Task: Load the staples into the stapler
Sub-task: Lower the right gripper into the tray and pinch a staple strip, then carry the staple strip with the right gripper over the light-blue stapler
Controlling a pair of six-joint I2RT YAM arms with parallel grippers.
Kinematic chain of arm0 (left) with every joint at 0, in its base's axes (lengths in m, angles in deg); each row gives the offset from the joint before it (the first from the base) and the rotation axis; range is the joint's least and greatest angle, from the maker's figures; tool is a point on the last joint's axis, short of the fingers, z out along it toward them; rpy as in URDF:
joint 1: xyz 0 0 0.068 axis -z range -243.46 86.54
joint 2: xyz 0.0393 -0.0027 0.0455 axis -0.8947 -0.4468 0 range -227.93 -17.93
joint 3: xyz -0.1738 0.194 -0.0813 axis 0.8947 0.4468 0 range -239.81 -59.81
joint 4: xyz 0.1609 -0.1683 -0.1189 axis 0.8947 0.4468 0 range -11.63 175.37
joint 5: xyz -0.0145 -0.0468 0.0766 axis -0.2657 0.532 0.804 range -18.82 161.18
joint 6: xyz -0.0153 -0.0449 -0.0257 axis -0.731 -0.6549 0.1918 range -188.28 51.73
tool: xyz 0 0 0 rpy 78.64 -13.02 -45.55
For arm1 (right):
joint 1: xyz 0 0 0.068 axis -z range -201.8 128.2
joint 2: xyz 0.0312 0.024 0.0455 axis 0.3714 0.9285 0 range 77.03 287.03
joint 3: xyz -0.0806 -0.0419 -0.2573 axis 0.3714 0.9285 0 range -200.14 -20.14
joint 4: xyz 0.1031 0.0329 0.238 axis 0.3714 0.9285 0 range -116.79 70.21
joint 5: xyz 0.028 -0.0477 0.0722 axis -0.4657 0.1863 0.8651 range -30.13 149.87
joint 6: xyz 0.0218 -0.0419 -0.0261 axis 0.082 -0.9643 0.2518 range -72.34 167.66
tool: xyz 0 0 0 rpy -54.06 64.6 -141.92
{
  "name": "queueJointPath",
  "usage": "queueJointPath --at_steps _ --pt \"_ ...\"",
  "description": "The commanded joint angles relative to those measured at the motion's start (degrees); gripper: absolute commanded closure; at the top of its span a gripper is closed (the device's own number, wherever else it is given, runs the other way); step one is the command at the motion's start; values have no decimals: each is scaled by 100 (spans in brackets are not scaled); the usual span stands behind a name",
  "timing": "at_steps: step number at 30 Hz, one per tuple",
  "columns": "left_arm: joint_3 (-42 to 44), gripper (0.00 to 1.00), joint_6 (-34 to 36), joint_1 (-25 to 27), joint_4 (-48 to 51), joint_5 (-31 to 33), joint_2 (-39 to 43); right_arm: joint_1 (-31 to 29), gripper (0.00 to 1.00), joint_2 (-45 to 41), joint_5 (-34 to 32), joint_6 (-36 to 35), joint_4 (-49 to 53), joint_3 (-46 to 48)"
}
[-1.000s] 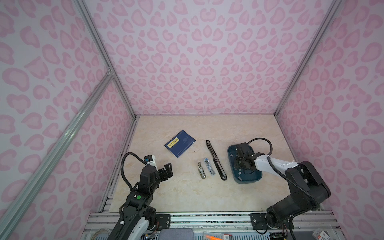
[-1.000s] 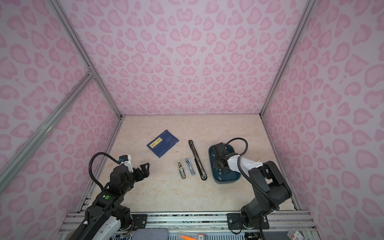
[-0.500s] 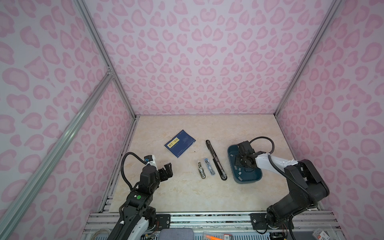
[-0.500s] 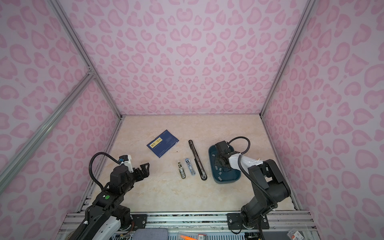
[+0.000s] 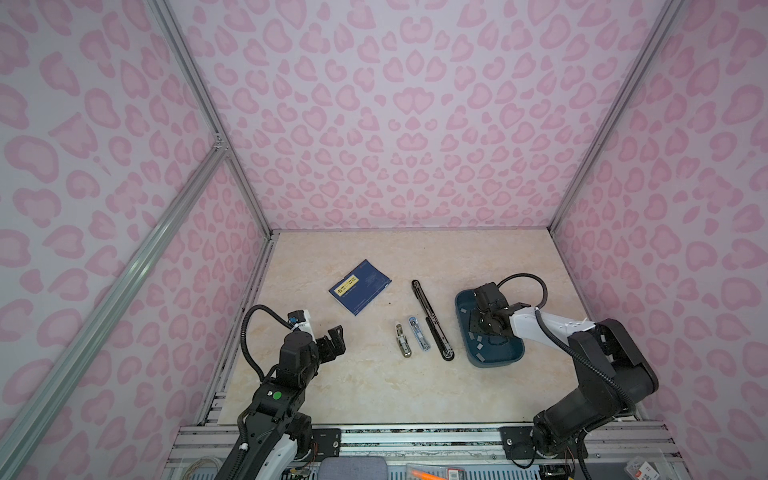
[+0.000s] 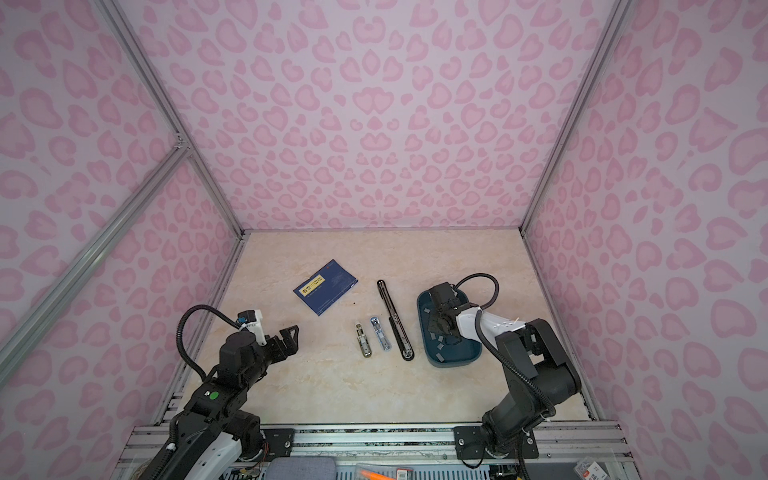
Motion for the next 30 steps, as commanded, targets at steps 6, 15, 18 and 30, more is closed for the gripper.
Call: queueJointPath --at_steps 6,15,18,30 --pt "-11 3 42 -8 -91 15 31 -23 85 -23 -14 -18 525 -18" --pt "3 3 25 -9 -100 -23 55 -190 86 -638 -389 -329 786 -257" --pt "5 3 25 -2 -83 -103 38 -298 86 -851 -590 -491 784 -300" --pt "91 3 -37 -3 -17 -89 341 -997 86 -1614 -781 -709 229 -92"
